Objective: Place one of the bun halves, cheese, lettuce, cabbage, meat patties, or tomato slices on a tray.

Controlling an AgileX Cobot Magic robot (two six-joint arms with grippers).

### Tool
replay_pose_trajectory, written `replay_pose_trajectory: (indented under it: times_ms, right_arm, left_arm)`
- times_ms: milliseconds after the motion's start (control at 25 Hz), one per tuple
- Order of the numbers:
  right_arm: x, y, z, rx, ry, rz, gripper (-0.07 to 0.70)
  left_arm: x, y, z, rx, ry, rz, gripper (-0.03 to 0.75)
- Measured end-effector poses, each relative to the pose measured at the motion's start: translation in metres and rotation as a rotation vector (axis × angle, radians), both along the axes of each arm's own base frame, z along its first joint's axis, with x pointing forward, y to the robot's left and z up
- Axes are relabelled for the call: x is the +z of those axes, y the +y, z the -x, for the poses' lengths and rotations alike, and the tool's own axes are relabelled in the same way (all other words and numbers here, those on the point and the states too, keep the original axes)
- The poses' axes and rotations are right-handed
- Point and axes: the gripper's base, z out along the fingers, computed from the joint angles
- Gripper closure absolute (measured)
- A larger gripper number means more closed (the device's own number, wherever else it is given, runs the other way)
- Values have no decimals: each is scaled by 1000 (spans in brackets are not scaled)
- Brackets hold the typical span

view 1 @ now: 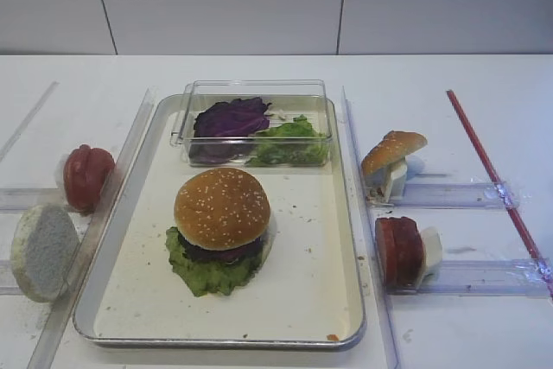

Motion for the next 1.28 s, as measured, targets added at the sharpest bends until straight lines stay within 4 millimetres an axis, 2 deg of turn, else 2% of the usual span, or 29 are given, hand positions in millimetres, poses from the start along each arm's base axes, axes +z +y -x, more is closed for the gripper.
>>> replay_pose_trajectory:
  times_ms: [680, 1280]
  right_arm:
    - [19, -1, 87, -4, -273, 8, -38]
    - [28, -2, 139, -7, -479, 19, -38]
  left_arm:
    - [0, 0, 0, 0, 0, 0, 286]
    - [0, 0, 0, 0, 0, 0, 287]
